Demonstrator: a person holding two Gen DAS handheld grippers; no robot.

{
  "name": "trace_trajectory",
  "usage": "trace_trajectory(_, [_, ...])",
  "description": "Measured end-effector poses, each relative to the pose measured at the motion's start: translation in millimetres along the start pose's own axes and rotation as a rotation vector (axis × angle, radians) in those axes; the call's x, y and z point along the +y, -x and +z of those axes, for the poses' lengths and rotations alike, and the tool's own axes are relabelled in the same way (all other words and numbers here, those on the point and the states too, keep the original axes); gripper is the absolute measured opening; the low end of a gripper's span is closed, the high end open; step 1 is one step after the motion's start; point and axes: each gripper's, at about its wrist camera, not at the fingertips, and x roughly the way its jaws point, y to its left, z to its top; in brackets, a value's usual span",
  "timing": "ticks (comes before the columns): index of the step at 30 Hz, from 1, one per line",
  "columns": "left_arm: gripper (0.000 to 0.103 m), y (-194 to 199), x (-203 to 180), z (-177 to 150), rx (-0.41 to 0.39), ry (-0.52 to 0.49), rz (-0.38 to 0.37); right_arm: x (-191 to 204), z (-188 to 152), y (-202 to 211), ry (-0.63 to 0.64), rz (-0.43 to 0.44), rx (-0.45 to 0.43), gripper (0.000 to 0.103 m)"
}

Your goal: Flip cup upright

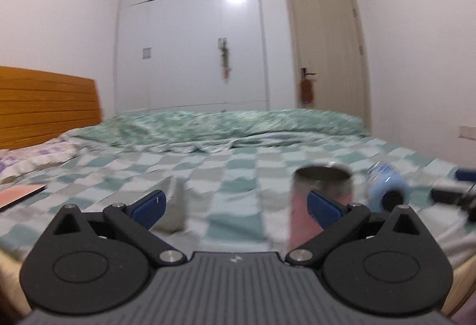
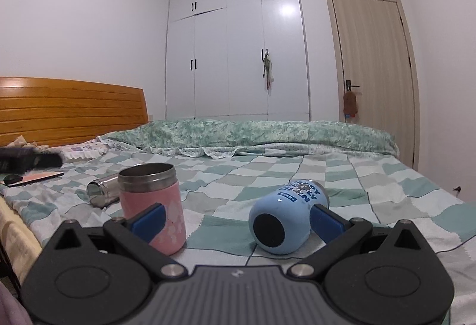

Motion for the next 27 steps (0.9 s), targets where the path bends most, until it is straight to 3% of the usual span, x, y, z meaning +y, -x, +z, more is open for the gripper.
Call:
trace_trajectory(9, [0.103,31.1,36.9,-33.8,0.01,0.071,0.067,9.0,-11.1,37.9,0.052,-0.043,-0.02,0.103])
trace_trajectory(19, [0.103,49.5,42.4,-49.7,-0.027,0.111,0.086,2.5,-27.5,72.5,0.056,-0.112,-0.018,0.103])
trace_trajectory(27, [0.103,47.5,41.2,-49.9,-0.026,0.119,0.088,-4.4,-29.6,76.8,0.046,-0.166,-0.035,0.103])
